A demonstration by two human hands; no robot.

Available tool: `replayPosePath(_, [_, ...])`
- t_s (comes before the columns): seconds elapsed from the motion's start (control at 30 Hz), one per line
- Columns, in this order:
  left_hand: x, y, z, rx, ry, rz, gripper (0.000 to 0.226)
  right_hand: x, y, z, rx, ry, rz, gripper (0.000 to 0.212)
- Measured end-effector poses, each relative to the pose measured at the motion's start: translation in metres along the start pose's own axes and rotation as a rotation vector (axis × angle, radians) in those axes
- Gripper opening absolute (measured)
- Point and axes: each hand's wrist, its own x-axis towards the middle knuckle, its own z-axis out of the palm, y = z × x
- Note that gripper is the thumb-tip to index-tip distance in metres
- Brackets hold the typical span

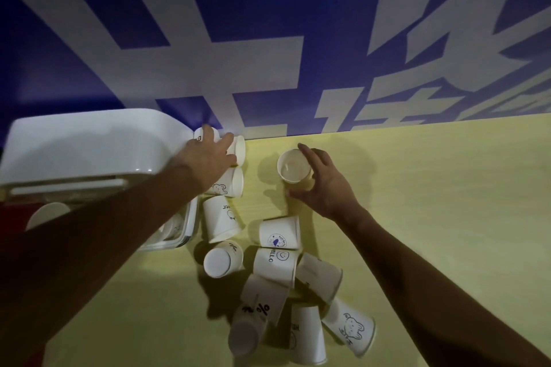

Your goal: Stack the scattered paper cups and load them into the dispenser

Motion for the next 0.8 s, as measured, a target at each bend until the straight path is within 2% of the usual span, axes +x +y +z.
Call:
replayPosePath(0.23, [-0.011, -0.003, -0.007, -0.127, 0.023, -0.057, 0.081, 0.007, -0.009, 0.010, -0.025, 0.064, -0.020, 0.085])
replayPosePath(0.47, [-0.017, 0.003, -0.019, -0.825, 0.184, -0.179, 0.083, -0.001, -0.010, 0.003, -0.002, 0.122, -0.020, 0.087])
replayPosePath(0.8, [-0.041, 0.050, -0.021, -1.335, 0.479, -0.296, 0.081, -0.036, -0.029, -0.021, 0.108, 0.248, -0.008, 0.082])
